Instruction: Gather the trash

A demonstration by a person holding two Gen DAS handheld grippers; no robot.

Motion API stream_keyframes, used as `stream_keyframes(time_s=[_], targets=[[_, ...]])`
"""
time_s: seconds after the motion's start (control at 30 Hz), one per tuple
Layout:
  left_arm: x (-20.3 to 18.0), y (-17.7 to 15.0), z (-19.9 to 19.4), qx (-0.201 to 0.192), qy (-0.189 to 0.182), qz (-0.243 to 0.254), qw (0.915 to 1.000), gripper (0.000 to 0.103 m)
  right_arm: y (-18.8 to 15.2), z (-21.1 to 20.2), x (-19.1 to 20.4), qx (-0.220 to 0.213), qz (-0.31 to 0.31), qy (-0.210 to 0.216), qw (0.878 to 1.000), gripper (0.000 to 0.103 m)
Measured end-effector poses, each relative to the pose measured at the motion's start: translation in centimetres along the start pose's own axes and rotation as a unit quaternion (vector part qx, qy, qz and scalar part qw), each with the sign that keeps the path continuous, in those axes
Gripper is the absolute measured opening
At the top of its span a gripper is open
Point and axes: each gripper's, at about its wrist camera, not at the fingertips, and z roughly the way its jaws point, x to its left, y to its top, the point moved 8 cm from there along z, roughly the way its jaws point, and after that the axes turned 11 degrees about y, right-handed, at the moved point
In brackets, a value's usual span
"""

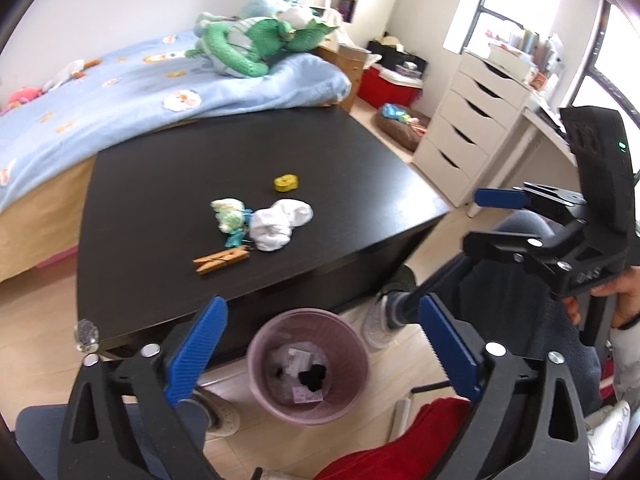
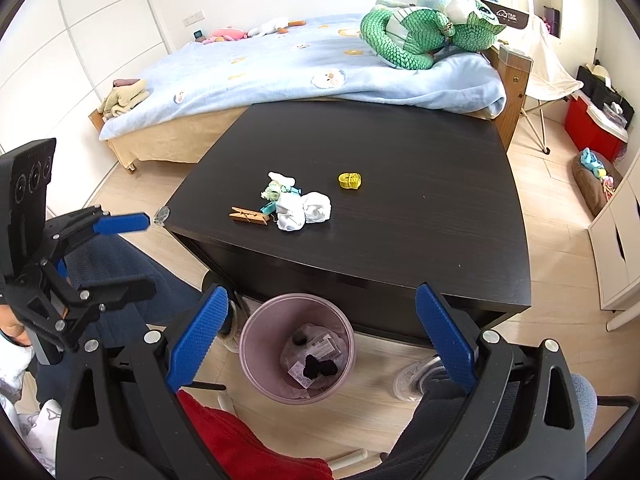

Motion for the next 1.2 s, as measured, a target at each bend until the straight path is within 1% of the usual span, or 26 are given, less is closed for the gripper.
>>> stream_keyframes(time_s=[0.13,0.37,0.63,0.83,0.97,1.2], targets=[[0.9,0.0,0.2,0.0,0.019,-0.01,0.9998,0.095,-0.2,0.2,0.3,0.003,-0.001,0.006,1.0,0.095],[1.7,-0.1,0.4,0.001,0.027,-0.023,0.9994,0.095,-0.2,0.3,0.3,0.002,0.001,0.008,1.0,0.097],[2.4,0.1,0.6,-0.007,0.04,-0.031,0.9987,0.095,0.2,0.8,0.6,0.002,-0.001,0.018,1.0,0.098],[3.7,0.8,1.4,-0.009,0.056,-0.04,0.9976,0.095,1.5,1.8,0.6,0.005,-0.012,0.022,1.0,0.098],[4.5,1.1,1.7,-0.009,0.06,-0.048,0.997,0.095,2.8,2.6,0.5,0.008,-0.021,0.021,1.0,0.098],[5.5,1.2,2.1,-0.009,0.064,-0.06,0.9961,0.095,5.7,5.4,0.6,0.022,-0.034,0.028,0.999,0.098]])
